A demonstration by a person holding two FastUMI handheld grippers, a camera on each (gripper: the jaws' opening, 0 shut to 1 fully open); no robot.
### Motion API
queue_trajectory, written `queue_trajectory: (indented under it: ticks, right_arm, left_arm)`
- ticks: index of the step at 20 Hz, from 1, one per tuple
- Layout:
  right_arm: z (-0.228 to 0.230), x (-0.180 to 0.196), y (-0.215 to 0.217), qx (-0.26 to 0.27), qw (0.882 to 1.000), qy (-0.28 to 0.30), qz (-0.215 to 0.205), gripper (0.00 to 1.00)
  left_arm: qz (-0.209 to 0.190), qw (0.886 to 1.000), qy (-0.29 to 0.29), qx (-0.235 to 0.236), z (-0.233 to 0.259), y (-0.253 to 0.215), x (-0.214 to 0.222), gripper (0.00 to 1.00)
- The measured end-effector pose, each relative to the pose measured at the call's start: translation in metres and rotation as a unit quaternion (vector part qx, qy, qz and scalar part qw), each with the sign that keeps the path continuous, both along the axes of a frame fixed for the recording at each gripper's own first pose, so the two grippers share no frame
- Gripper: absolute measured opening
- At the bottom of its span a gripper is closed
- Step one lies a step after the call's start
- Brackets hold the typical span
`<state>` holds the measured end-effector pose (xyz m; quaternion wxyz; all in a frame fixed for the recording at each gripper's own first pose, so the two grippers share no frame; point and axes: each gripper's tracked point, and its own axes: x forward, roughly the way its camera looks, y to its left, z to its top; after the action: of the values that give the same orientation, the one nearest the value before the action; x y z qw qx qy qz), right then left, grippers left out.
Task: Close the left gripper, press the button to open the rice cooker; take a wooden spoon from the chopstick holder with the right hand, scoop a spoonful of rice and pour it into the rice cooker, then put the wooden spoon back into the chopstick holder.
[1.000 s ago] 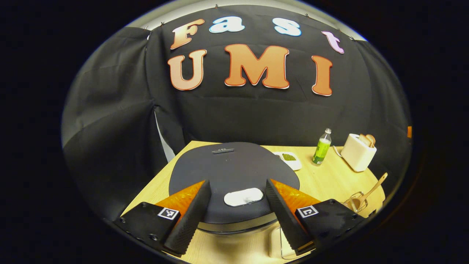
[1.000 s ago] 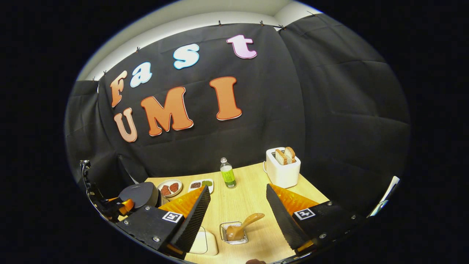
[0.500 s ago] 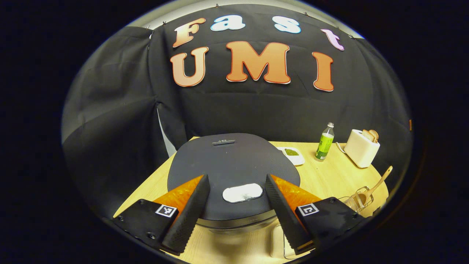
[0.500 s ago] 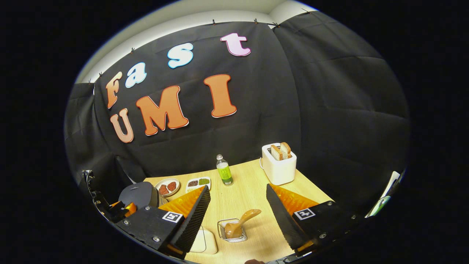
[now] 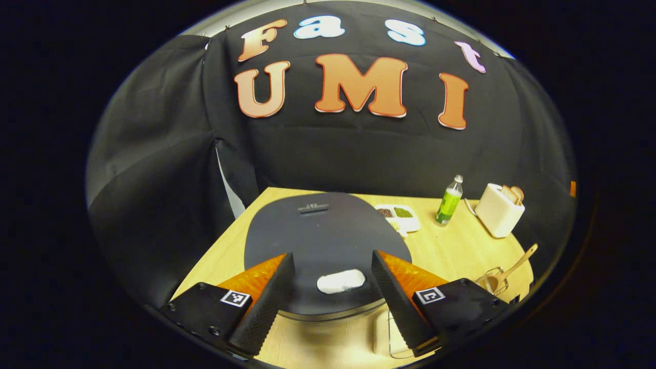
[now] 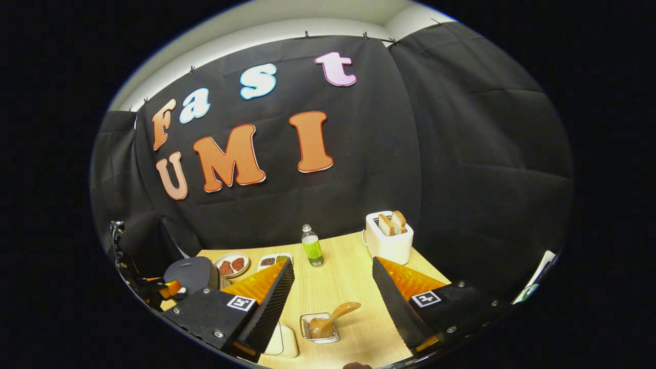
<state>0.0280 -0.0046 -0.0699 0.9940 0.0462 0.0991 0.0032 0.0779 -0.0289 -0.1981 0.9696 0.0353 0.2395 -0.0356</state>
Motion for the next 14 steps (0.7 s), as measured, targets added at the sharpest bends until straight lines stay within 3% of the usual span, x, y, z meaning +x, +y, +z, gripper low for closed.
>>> queue_trajectory:
  ticks: [6,12,13,14]
  right_arm:
    - [0.03,0.009,-0.001,-0.007,1.0,-0.028,0.004,0.95]
    - [0.071,0.002,0.004,-0.035,0.997,-0.067,0.014,0.95]
    - [0.077,0.0,0.003,-0.041,0.996,-0.074,0.015,0.87]
    - [0.084,-0.001,0.003,-0.046,0.996,-0.081,0.016,1.0]
  left_arm:
    - [-0.017,0.995,-0.087,-0.047,0.13,-0.012,0.004,0.94]
    - [-0.026,0.983,-0.175,-0.054,0.252,-0.013,-0.015,0.98]
    - [-0.026,0.981,-0.185,-0.051,0.265,-0.011,-0.019,0.97]
    - [-0.026,0.979,-0.196,-0.049,0.274,-0.009,-0.023,0.96]
